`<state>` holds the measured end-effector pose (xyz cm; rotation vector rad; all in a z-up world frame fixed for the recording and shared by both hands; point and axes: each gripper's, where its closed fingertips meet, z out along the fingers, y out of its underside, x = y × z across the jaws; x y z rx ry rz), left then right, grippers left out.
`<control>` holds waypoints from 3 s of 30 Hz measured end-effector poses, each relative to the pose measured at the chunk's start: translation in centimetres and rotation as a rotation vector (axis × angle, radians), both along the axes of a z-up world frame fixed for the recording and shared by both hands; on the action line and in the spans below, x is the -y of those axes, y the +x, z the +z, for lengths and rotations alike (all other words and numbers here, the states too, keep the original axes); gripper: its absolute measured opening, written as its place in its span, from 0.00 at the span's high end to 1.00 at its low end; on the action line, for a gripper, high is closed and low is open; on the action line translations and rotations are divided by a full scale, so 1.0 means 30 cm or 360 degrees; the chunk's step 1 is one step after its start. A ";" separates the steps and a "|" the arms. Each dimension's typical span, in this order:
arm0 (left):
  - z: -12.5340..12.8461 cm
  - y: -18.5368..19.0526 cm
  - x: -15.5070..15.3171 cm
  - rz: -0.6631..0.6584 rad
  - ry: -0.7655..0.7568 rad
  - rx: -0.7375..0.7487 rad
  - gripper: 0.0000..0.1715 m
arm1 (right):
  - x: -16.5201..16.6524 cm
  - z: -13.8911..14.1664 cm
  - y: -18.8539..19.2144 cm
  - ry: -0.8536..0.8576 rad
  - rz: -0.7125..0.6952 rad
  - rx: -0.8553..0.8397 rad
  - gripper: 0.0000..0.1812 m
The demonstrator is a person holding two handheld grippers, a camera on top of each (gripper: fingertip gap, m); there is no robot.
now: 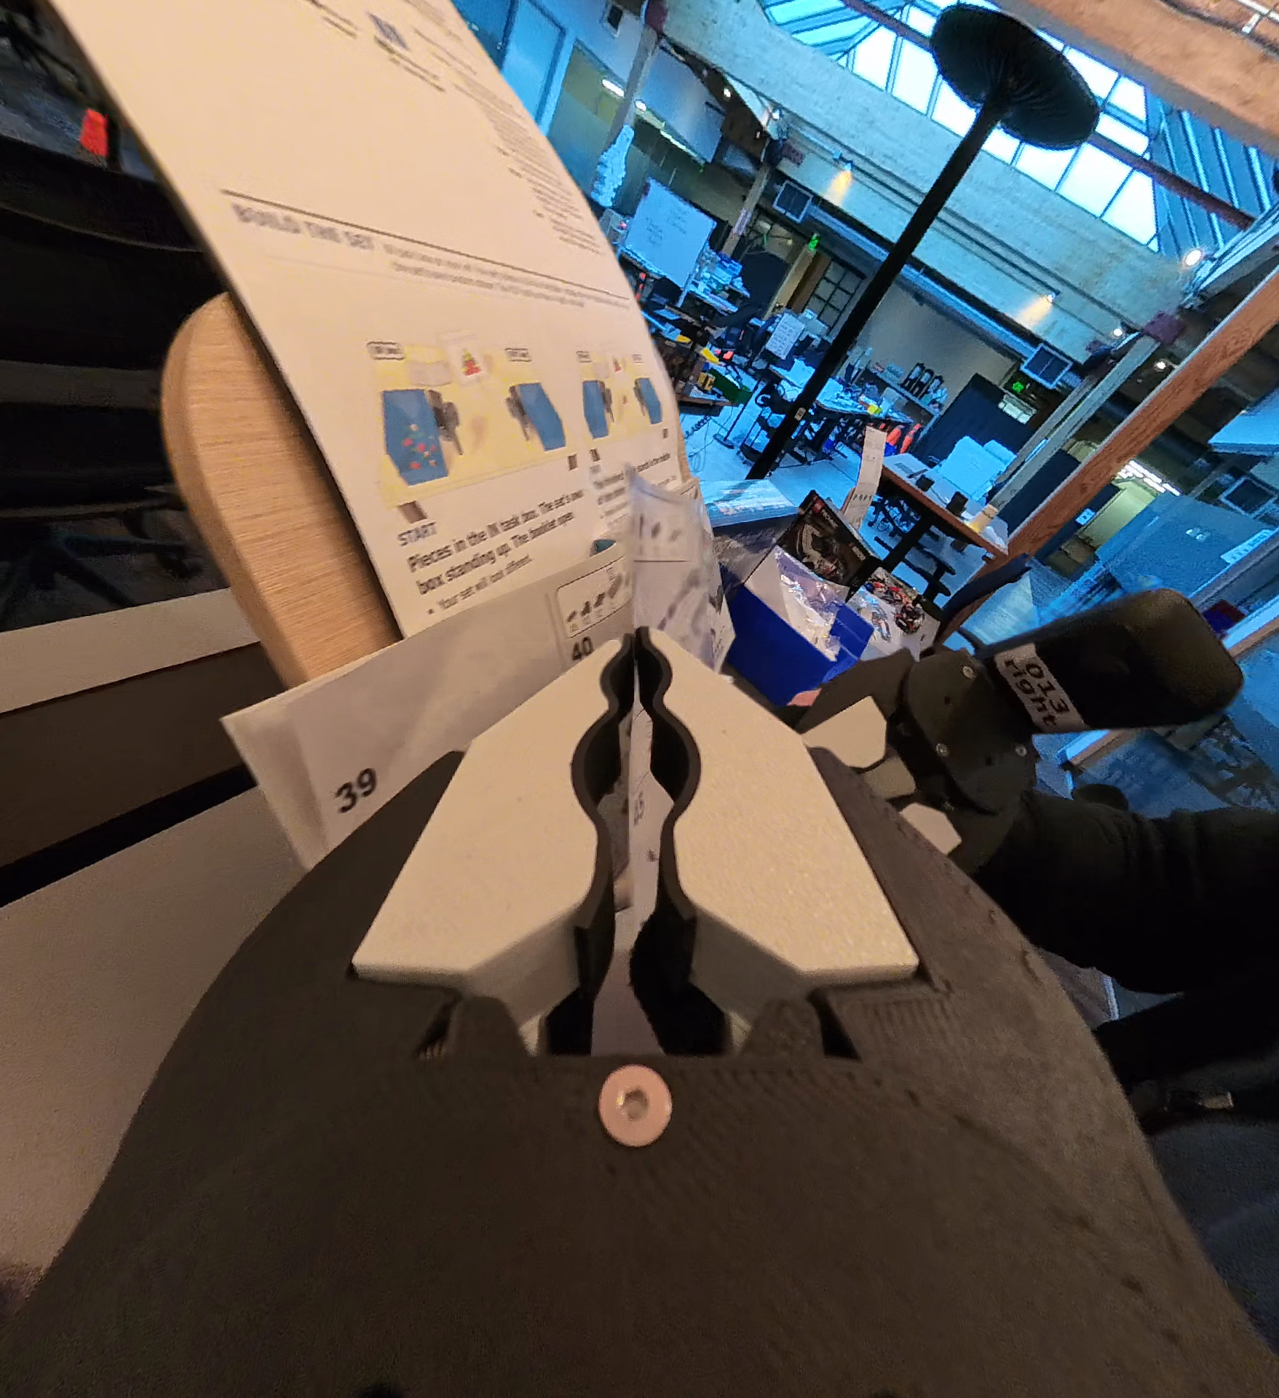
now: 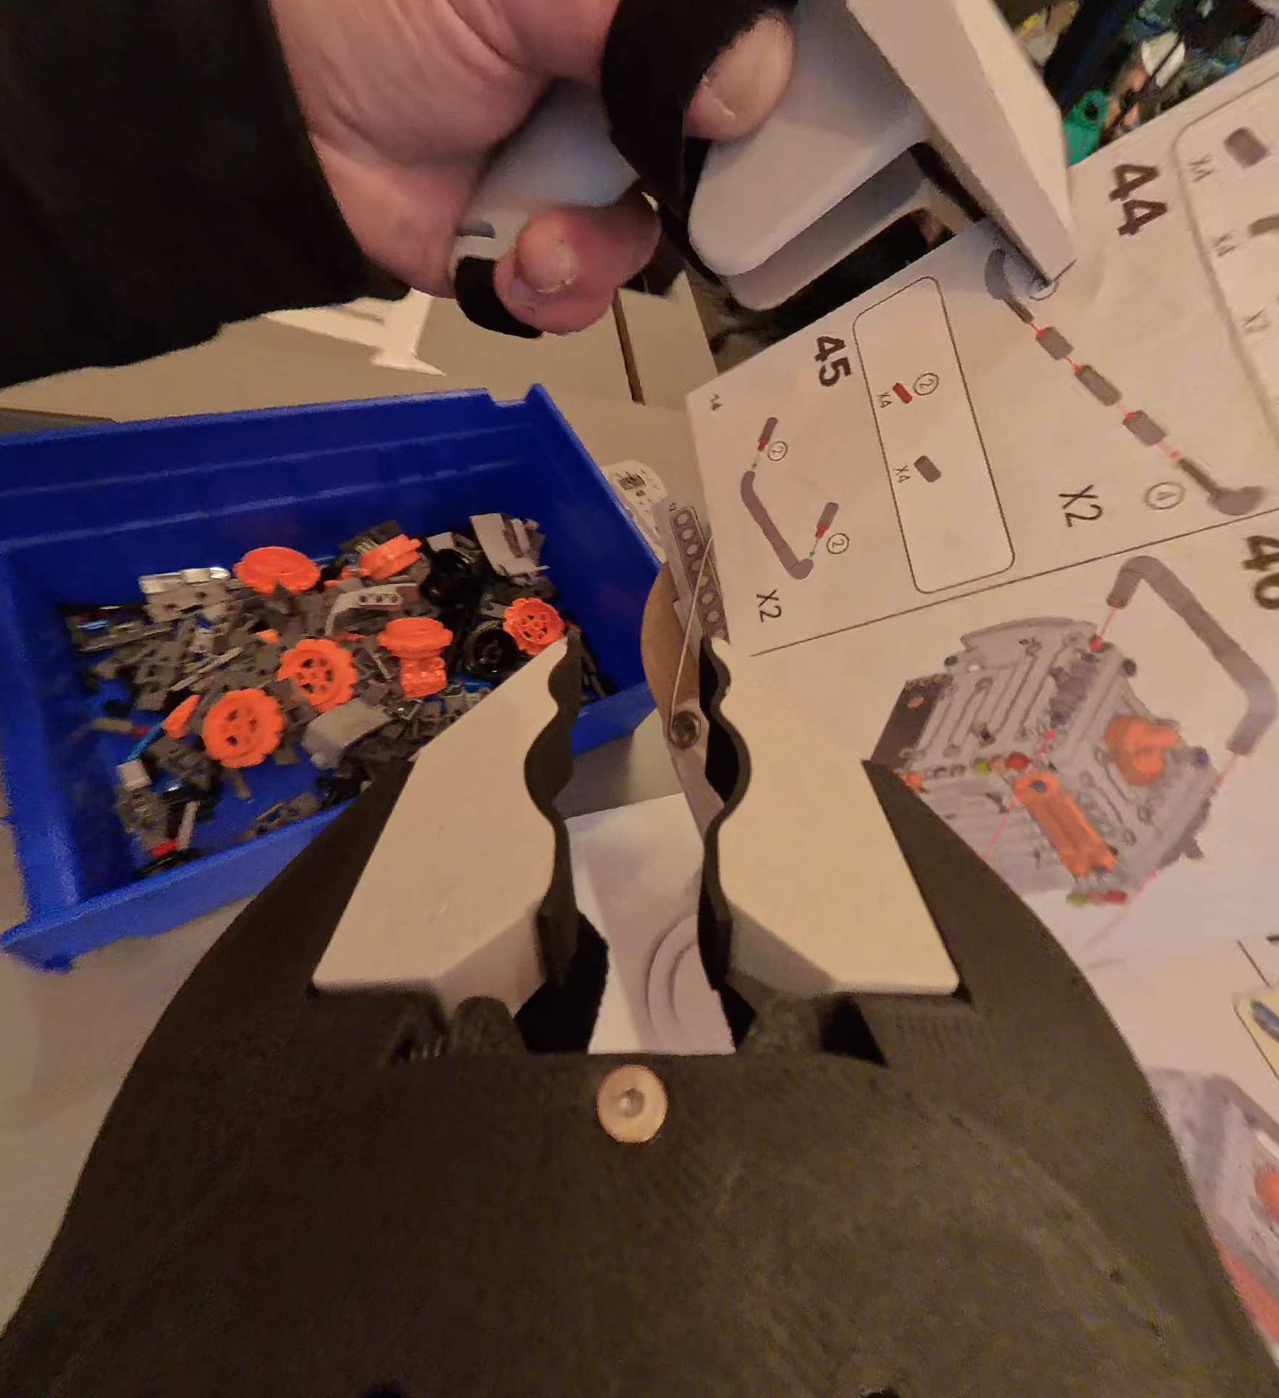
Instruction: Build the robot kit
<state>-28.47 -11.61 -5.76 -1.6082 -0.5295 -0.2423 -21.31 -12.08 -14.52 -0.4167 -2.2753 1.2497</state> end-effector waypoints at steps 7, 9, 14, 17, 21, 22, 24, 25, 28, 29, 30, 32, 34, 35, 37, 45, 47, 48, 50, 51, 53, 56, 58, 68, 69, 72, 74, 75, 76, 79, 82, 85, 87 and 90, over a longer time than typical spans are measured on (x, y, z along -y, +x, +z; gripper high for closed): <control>-0.030 -0.047 0.017 -0.0010 -0.0026 0.0018 1.00 | 0.051 -0.091 -0.101 0.0167 -0.0121 0.0084 0.93; -0.043 -0.052 0.024 -0.0012 -0.0037 0.0025 1.00 | 0.057 -0.092 -0.110 0.0191 -0.0108 0.0099 0.99; -0.073 -0.072 0.054 0.0013 0.0001 0.0031 1.00 | 0.065 -0.092 -0.089 0.0248 0.0064 -0.0002 1.00; -0.114 -0.097 0.074 0.0086 -0.0069 -0.0036 1.00 | 0.068 -0.097 -0.083 0.0340 0.0108 -0.0202 1.00; -0.158 -0.103 0.090 0.0098 -0.0077 0.0003 1.00 | 0.064 -0.081 -0.078 0.0289 0.0124 -0.0229 1.00; -0.167 -0.104 0.095 0.0103 -0.0076 0.0015 1.00 | 0.062 -0.079 -0.080 0.0286 0.0117 -0.0244 1.00; -0.182 -0.108 0.107 0.0125 -0.0062 0.0032 1.00 | 0.060 -0.075 -0.079 0.0263 0.0108 -0.0244 1.00; -0.185 -0.109 0.113 0.0141 -0.0051 0.0029 1.00 | 0.057 -0.071 -0.080 0.0245 0.0097 -0.0240 1.00; -0.194 -0.100 0.126 0.0150 -0.0020 0.0042 1.00 | 0.044 -0.061 -0.100 0.0178 0.0001 -0.0203 1.00; -0.199 -0.098 0.131 0.0157 -0.0009 0.0053 1.00 | 0.038 -0.057 -0.105 0.0154 -0.0030 -0.0199 1.00; -0.205 -0.094 0.137 0.0163 -0.0008 0.0060 1.00 | 0.030 -0.052 -0.112 0.0121 -0.0070 -0.0189 1.00; -0.218 -0.086 0.148 0.0172 -0.0009 0.0082 1.00 | 0.015 -0.044 -0.123 0.0053 -0.0136 -0.0151 1.00; -0.220 -0.081 0.157 0.0191 0.0014 0.0090 1.00 | 0.008 -0.044 -0.130 0.0029 -0.0177 -0.0122 1.00; -0.224 -0.084 0.162 0.0215 0.0008 0.0088 1.00 | 0.008 -0.045 -0.132 0.0021 -0.0192 -0.0109 1.00; -0.221 -0.085 0.175 0.0260 0.0003 0.0080 0.99 | 0.004 -0.042 -0.133 0.0006 -0.0219 -0.0076 1.00; -0.150 -0.043 0.255 0.0433 -0.0124 -0.0040 0.85 | -0.086 0.025 -0.131 -0.0116 -0.0281 -0.0013 0.84; -0.146 -0.011 0.246 0.0432 -0.0213 -0.0097 0.85 | -0.084 0.003 -0.114 -0.0149 -0.0222 0.0165 0.77; -0.150 0.005 0.237 0.0430 -0.0263 -0.0125 0.86 | -0.087 0.012 -0.103 -0.0186 -0.0200 0.0195 0.76; -0.160 0.042 0.217 0.0407 -0.0326 -0.0153 0.86 | -0.121 0.060 -0.081 -0.0213 -0.0218 0.0122 0.76; -0.163 0.065 0.211 0.0391 -0.0351 -0.0169 0.86 | -0.139 0.079 -0.059 -0.0218 -0.0217 0.0110 0.75; -0.168 0.114 0.202 0.0352 -0.0381 -0.0182 0.86 | -0.186 0.099 -0.005 -0.0211 -0.0222 0.0136 0.76; -0.189 0.200 0.184 0.0260 -0.0460 -0.0216 0.84 | -0.252 0.093 0.089 -0.0173 -0.0209 0.0222 0.79; -0.234 0.250 0.186 0.0235 -0.0635 -0.0278 0.85 | -0.296 0.083 0.152 -0.0175 -0.0226 0.0217 0.81; -0.574 0.475 0.252 -0.0095 -0.1216 -0.0217 0.91 | -0.339 -0.196 0.447 -0.0242 -0.0216 0.0446 0.87; -0.624 0.502 0.251 -0.0170 -0.1253 -0.0178 0.93 | -0.338 -0.228 0.464 -0.0250 -0.0228 0.0480 0.86; -0.799 0.501 0.293 -0.0216 -0.1543 -0.0137 0.91 | -0.318 -0.328 0.522 -0.0283 -0.0256 0.0598 0.86; -0.860 0.483 0.305 -0.0192 -0.1661 -0.0129 0.88 | -0.306 -0.388 0.548 -0.0271 -0.0277 0.0658 0.86; -0.864 0.485 0.292 -0.0212 -0.1663 -0.0144 0.86 | -0.297 -0.404 0.559 -0.0278 -0.0276 0.0682 0.86; -0.864 0.477 0.281 -0.0202 -0.1661 -0.0158 0.86 | -0.287 -0.412 0.566 -0.0294 -0.0269 0.0696 0.86; -0.895 0.481 0.279 -0.0233 -0.1766 -0.0087 0.83 | -0.274 -0.434 0.565 -0.0298 -0.0267 0.0711 0.87; -0.936 0.482 0.301 -0.0254 -0.1916 -0.0056 0.81 | -0.273 -0.440 0.547 -0.0342 -0.0281 0.0725 0.87; -0.952 0.468 0.294 -0.0233 -0.1891 -0.0003 0.83 | -0.272 -0.441 0.534 -0.0377 -0.0284 0.0734 0.87; -0.951 0.456 0.304 -0.0232 -0.1908 -0.0003 0.83 | -0.270 -0.434 0.527 -0.0416 -0.0283 0.0736 0.88; -0.948 0.442 0.309 -0.0241 -0.1916 -0.0027 0.85 | -0.271 -0.432 0.516 -0.0444 -0.0272 0.0739 0.88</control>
